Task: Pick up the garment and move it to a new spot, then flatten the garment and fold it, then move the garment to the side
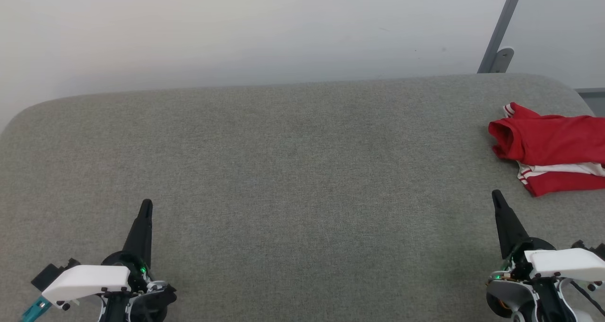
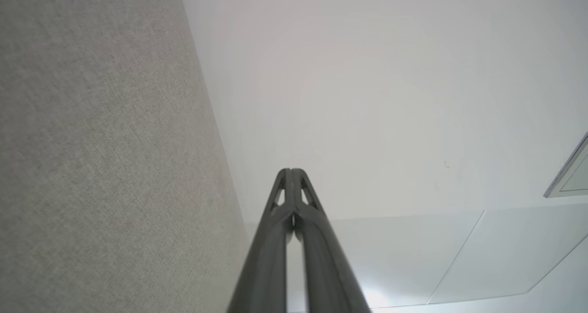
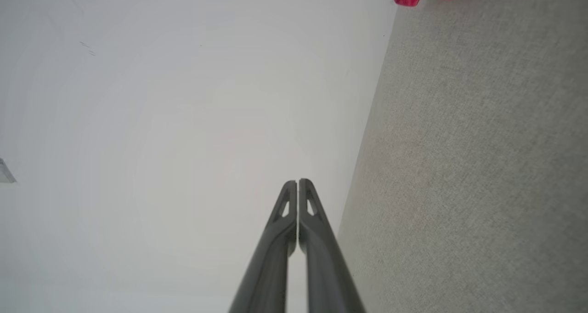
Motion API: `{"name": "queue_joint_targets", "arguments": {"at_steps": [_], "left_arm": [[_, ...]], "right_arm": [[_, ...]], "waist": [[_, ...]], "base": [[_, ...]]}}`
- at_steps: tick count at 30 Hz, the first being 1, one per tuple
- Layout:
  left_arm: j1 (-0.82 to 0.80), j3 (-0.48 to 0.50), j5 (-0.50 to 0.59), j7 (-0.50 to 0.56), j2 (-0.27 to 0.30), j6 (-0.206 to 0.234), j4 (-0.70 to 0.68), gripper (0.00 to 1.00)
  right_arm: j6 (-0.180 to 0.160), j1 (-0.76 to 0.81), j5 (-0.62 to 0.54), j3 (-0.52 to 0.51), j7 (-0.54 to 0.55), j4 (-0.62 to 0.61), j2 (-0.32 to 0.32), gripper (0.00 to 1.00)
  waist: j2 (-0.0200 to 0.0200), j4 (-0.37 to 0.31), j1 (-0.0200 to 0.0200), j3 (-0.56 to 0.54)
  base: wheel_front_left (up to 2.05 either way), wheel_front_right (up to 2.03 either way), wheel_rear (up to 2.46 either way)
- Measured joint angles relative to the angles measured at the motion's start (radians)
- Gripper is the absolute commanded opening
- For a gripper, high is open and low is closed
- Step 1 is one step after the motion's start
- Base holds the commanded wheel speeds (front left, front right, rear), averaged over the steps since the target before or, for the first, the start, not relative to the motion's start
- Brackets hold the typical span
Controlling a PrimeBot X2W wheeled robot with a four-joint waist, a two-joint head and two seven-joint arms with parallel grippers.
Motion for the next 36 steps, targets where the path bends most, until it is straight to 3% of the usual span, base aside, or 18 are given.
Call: {"name": "queue_joint_targets", "arguments": {"at_steps": [36], "left_arm": [[-0.008,0.001,-0.04,0.015,-0.005,0.0,0.007,0.0]], "right_arm": [[0.0,-0.009,0.041,-0.003,0.013,-0.003,0.002,0.0]], "waist": [[0.0,-0.002,0.0,0.0]], "base": [[0.0,0.0,0.0]]}}
